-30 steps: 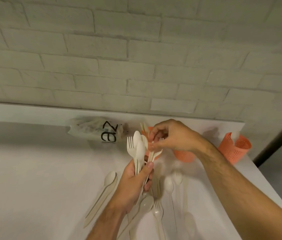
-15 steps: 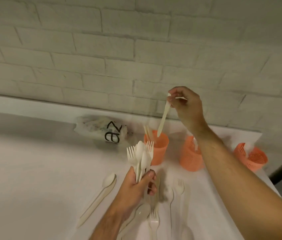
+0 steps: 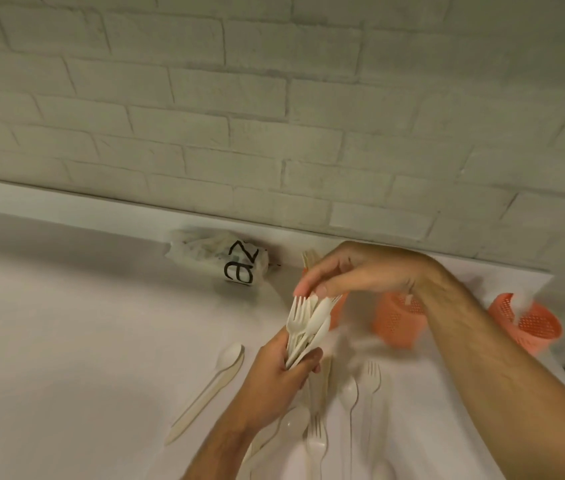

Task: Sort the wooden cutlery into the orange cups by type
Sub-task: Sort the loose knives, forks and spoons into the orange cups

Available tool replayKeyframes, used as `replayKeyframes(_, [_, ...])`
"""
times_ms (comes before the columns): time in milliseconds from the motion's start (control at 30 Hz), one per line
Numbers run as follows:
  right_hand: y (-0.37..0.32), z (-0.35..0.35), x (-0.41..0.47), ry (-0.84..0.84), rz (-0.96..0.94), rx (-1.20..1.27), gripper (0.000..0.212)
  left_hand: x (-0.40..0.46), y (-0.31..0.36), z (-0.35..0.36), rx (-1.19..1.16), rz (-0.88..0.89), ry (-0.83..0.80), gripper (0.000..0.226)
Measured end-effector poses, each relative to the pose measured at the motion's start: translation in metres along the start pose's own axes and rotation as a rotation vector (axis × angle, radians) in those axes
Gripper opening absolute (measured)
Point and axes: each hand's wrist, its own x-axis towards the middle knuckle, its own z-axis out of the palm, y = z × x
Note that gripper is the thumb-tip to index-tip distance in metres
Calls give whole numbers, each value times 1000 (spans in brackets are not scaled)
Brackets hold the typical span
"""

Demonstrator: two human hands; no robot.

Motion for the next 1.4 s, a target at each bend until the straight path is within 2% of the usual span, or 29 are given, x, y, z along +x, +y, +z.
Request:
replayKeyframes(200, [-3,2,-10,2,50,-130,23,-5,-3,-1,10,-2,-104,13])
replayKeyframes(333, [-8,14,-13,129,10,-191,20,-7,-2,2,-41,-29,-98,12])
replayKeyframes(400, [-9,17,-14,158,-21,-164,21,-7,-1,2,-58,-45,-94,12])
replayKeyframes(533, [-8,14,-21,74,-19,-65,22,-10,4,1,-92,-71,-163,14])
replayKeyframes(633, [-8,15,-20,128,-56,-30,17,-12,9,1,-168,-84,-202,10])
replayKeyframes(767, [-7,15,-17,357,-137,94,13,-9,8,0,-184,-83,-198,15])
replayKeyframes(833, [-7,8,-14,549,-212,183,10,-9,5,-1,-189,-84,-197,8])
replayKeyframes(900, [-9,-4,-10,776,-299,302,3,-9,3,-3,-208,-93,-176,17])
replayKeyframes(933, [-10,-12,-8,887,-341,327,6,-9,3,-4,-225,-96,-164,18])
replayKeyframes(1033, [-5,-36,-1,1075,-398,226,2,-9,0,-8,-284,-84,-124,18])
replayKeyframes(1167, [31,-51,26,1108,-239,18,4,-9,-1,-10,-410,-63,-122,21])
replayKeyframes(1300, [68,-38,47,994,-34,-122,15,-9,0,-10,-492,-63,-151,24])
replayKeyframes(1400, [63,-24,38,977,36,-210,26,-10,1,-8,-519,-56,-154,24])
